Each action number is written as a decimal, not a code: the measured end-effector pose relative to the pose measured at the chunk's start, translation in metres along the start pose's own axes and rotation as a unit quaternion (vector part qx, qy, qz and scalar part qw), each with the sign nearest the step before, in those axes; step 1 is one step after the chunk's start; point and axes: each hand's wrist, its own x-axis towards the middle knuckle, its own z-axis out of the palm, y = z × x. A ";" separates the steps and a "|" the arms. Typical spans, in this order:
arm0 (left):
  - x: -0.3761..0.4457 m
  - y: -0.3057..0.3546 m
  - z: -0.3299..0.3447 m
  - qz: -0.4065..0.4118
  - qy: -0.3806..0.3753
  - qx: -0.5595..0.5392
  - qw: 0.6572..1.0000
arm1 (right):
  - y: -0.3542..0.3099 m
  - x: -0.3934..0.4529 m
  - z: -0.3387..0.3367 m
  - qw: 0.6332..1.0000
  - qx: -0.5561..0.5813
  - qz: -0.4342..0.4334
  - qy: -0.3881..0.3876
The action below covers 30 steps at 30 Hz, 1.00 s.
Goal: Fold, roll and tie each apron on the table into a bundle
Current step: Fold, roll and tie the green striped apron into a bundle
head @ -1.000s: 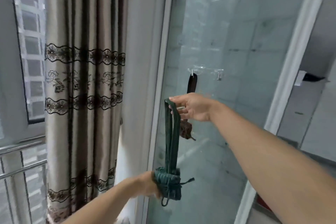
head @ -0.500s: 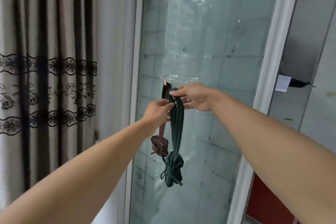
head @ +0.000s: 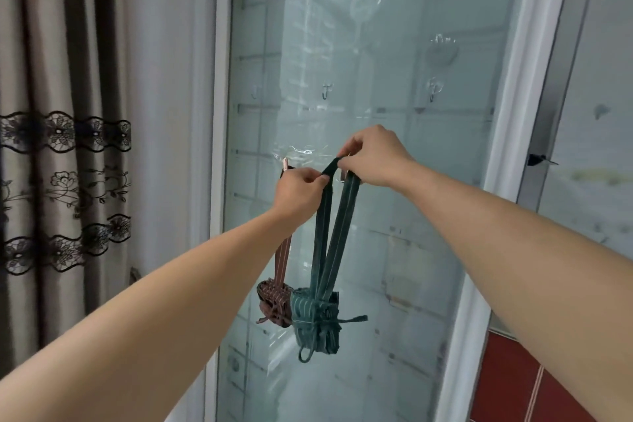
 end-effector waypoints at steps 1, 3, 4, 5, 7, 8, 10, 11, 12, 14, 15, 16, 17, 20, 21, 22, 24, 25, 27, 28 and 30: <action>0.006 -0.001 0.002 0.008 -0.003 0.000 1.000 | 0.002 0.005 0.001 1.000 -0.009 -0.004 0.004; 0.014 -0.004 0.005 0.013 -0.002 0.002 1.000 | 0.007 0.010 0.002 0.999 -0.040 -0.016 0.009; 0.017 -0.005 0.006 0.012 0.000 0.000 1.000 | 0.008 0.013 0.003 0.997 -0.066 -0.020 0.018; 0.022 -0.006 0.007 0.013 0.000 -0.008 1.000 | 0.008 0.016 0.004 0.995 -0.094 -0.018 0.029; 0.030 -0.011 0.012 0.014 -0.002 -0.018 1.000 | 0.009 0.019 0.007 0.989 -0.143 -0.004 0.050; 0.032 -0.013 0.014 0.016 -0.003 -0.011 1.000 | 0.011 0.021 0.009 0.985 -0.161 0.002 0.059; 0.035 -0.017 0.018 0.020 -0.003 0.009 1.000 | 0.014 0.024 0.015 0.978 -0.193 0.009 0.077; 0.037 -0.020 0.019 0.024 -0.003 0.015 1.000 | 0.014 0.026 0.017 0.975 -0.205 0.007 0.081; 0.039 -0.023 0.020 0.031 -0.007 0.021 0.999 | 0.014 0.027 0.017 0.973 -0.218 0.002 0.080; 0.042 -0.028 0.021 0.042 -0.034 0.040 0.998 | 0.010 0.030 0.016 0.967 -0.245 -0.005 0.066; 0.042 -0.031 0.021 0.046 -0.053 0.052 0.996 | 0.008 0.032 0.014 0.963 -0.263 -0.005 0.055; 0.043 -0.034 0.022 0.051 -0.069 0.062 0.994 | 0.007 0.033 0.013 0.958 -0.285 -0.006 0.044; 0.042 -0.037 0.023 0.055 -0.080 0.065 0.993 | 0.006 0.035 0.012 0.950 -0.309 -0.009 0.036; 0.041 -0.049 0.028 0.062 -0.090 0.053 0.993 | 0.008 0.035 0.012 0.942 -0.335 -0.014 0.021; 0.040 -0.052 0.029 0.060 -0.093 0.049 0.993 | 0.010 0.034 0.013 0.942 -0.335 -0.016 0.018; 0.040 -0.053 0.030 0.059 -0.097 0.047 0.992 | 0.010 0.034 0.013 0.942 -0.334 -0.019 0.016; 0.040 -0.053 0.030 0.060 -0.105 0.043 0.992 | 0.009 0.033 0.014 0.943 -0.333 -0.024 0.010; 0.040 -0.052 0.029 0.063 -0.107 0.043 0.991 | 0.008 0.032 0.013 0.943 -0.332 -0.029 0.007; 0.038 -0.050 0.027 0.064 -0.110 0.043 0.991 | 0.004 0.030 0.014 0.941 -0.337 -0.036 -0.003; 0.036 -0.050 0.027 0.063 -0.113 0.042 0.991 | 0.003 0.028 0.014 0.941 -0.337 -0.037 -0.007; 0.034 -0.052 0.028 0.060 -0.122 0.040 0.990 | 0.003 0.027 0.013 0.942 -0.334 -0.038 -0.006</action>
